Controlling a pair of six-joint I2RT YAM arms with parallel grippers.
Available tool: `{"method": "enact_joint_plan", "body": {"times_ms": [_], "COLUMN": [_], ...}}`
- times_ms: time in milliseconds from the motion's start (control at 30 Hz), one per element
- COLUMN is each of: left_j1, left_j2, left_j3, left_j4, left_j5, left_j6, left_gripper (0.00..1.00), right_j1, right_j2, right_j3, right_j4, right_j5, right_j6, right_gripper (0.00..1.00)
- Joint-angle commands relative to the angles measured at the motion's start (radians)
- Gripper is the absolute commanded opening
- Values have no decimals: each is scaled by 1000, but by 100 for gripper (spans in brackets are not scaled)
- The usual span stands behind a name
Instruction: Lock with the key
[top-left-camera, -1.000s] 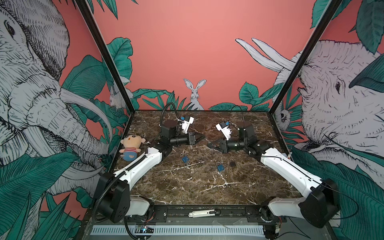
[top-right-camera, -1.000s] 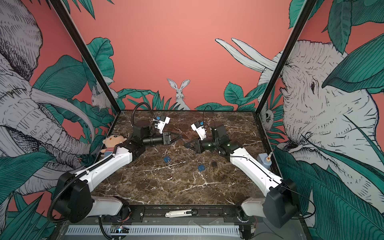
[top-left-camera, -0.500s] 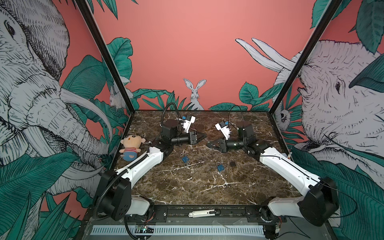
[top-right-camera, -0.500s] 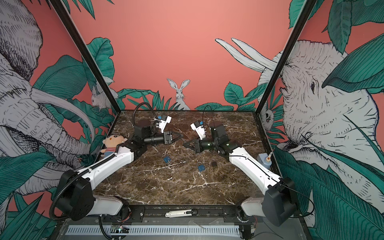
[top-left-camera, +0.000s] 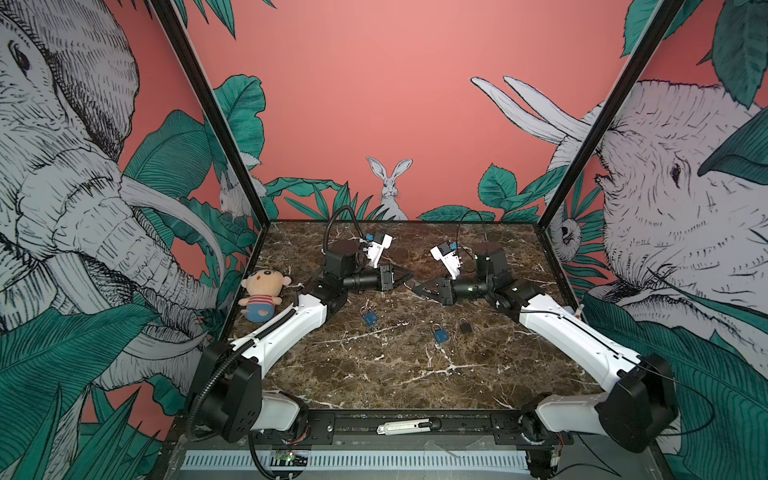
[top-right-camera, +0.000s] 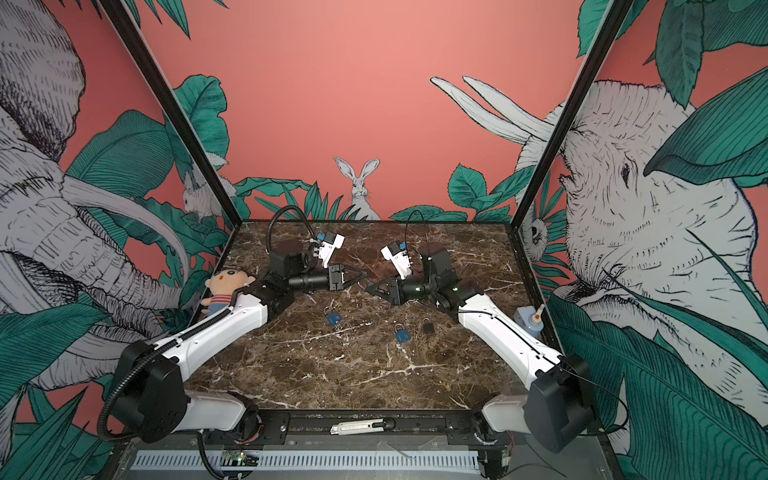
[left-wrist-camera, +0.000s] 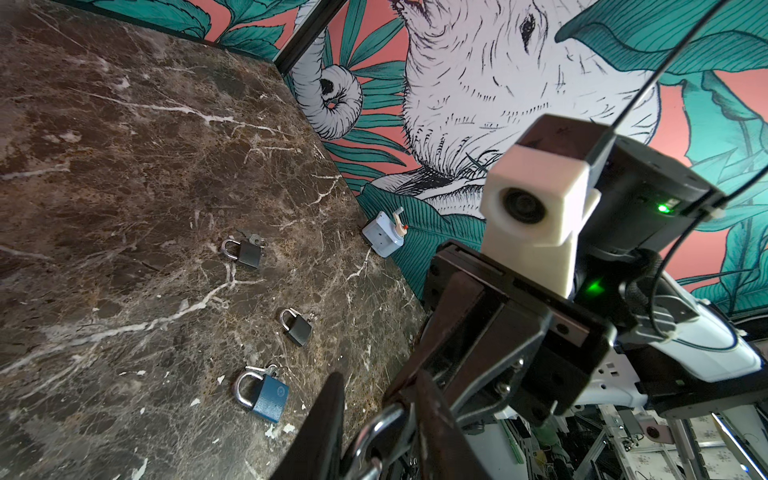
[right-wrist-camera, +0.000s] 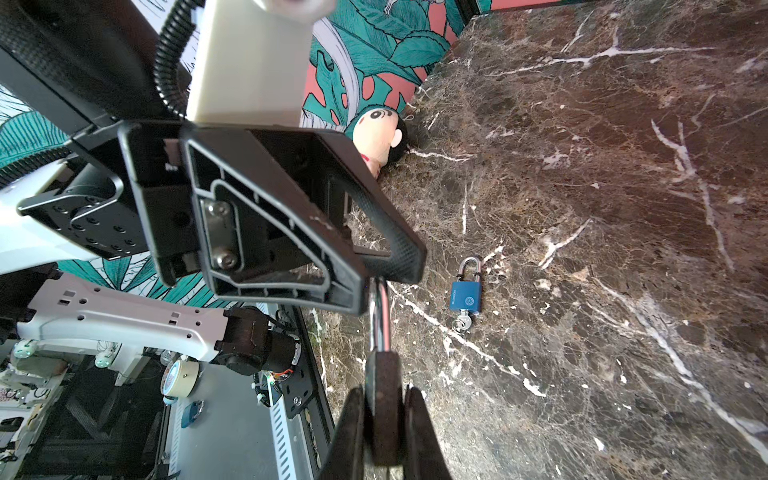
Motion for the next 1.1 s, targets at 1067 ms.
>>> {"method": "enact_joint_plan", "body": {"times_ms": [1067], "left_j1": [15], "left_j2": [-76], "left_j3": [-34], "left_j4": [-11], "left_j5": [-6], "left_j6": [5], "left_gripper": [15], "right_j1": [-4], "right_j2": [-25], "right_j3": [39], "right_j4": [58], "right_j5": [-46], "right_j6": [33], "right_gripper": [0]}}
